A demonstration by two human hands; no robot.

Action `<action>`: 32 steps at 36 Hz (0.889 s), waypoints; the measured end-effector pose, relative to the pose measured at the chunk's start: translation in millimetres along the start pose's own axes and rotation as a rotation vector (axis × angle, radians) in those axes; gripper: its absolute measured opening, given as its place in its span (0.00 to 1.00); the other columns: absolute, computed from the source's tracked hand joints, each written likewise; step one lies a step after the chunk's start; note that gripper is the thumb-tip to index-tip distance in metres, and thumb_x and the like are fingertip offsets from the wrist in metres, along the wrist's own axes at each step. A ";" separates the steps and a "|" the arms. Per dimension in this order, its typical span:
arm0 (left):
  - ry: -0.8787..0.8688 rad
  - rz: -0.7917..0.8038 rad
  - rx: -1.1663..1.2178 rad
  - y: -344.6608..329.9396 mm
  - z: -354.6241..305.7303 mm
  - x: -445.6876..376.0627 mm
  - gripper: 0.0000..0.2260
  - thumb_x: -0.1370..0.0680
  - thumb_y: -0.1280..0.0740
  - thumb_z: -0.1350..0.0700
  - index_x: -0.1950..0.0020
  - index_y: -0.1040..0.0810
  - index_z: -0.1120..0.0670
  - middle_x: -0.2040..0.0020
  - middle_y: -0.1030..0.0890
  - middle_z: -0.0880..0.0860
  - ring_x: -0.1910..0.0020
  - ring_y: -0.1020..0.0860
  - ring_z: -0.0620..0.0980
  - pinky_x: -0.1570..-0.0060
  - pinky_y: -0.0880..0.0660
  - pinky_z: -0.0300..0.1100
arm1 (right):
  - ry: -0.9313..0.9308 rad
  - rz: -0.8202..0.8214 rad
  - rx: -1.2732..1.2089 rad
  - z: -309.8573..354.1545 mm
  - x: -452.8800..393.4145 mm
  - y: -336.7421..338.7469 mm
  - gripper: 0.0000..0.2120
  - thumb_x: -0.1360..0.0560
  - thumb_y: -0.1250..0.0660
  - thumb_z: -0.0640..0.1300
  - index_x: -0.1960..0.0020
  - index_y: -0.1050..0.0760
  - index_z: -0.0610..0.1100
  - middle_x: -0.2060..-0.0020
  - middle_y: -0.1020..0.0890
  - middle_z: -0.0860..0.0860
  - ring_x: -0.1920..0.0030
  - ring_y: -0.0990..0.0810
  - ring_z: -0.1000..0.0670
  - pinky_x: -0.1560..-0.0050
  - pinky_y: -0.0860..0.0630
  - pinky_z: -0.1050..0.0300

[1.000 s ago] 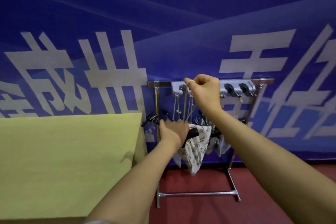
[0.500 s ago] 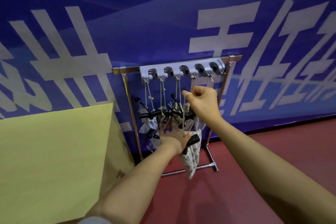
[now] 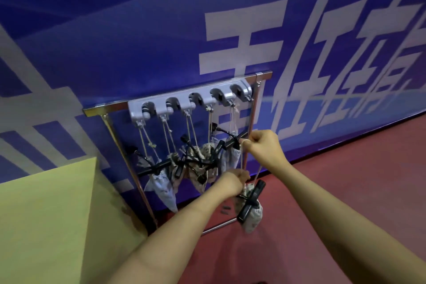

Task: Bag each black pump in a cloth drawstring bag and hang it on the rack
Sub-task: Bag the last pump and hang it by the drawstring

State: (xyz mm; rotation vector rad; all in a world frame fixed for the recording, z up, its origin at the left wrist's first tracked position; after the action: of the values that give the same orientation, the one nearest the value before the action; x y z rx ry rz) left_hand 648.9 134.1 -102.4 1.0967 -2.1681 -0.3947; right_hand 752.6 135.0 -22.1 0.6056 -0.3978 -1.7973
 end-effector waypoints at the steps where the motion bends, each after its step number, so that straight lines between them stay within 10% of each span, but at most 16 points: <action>1: -0.002 -0.008 0.013 -0.8 -2.2 -7.6 0.16 0.18 0.43 0.55 0.38 0.24 0.63 0.39 0.23 0.64 0.39 0.24 0.59 0.48 0.30 0.42 | 0.001 0.019 0.012 -4.7 -6.8 2.6 0.20 0.28 0.31 0.37 0.74 0.35 0.34 0.77 0.39 0.44 0.74 0.43 0.52 0.75 0.43 0.65; 11: 0.069 -0.004 0.168 -13.4 -49.3 -99.2 0.11 0.19 0.44 0.62 0.53 0.22 0.58 0.65 0.24 0.53 0.67 0.27 0.47 0.59 0.27 0.40 | -0.005 0.199 0.041 -62.9 -103.7 33.3 0.22 0.29 0.33 0.35 0.76 0.41 0.42 0.83 0.34 0.54 0.81 0.36 0.56 0.78 0.41 0.69; 16: 0.085 -0.253 0.218 -1.8 -65.2 -129.9 0.16 0.19 0.43 0.55 0.66 0.25 0.50 0.56 0.17 0.61 0.58 0.19 0.57 0.53 0.24 0.46 | 0.010 0.358 0.076 -86.1 -136.9 36.7 0.14 0.26 0.34 0.38 0.69 0.33 0.39 0.77 0.33 0.51 0.76 0.36 0.56 0.77 0.40 0.67; 32: 0.076 -0.656 0.167 61.5 -112.1 -196.2 0.16 0.19 0.44 0.56 0.61 0.22 0.61 0.61 0.19 0.61 0.61 0.22 0.58 0.61 0.27 0.48 | 0.121 0.361 -0.044 -106.1 -226.8 22.7 0.06 0.21 0.41 0.37 0.57 0.30 0.40 0.68 0.30 0.53 0.68 0.32 0.56 0.67 0.37 0.63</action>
State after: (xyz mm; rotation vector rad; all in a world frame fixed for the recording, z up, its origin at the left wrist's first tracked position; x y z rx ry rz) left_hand 771.9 331.0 -71.4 1.8833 -1.7514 -0.4494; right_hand 883.6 347.7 -49.7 0.5688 -0.3586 -1.4148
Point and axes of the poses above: each hand's wrist, its own x-axis away from the middle knuckle, its own y-axis out of the back of the hand, z = x × y, the point moved 3 cm from there along -x, towards the middle knuckle
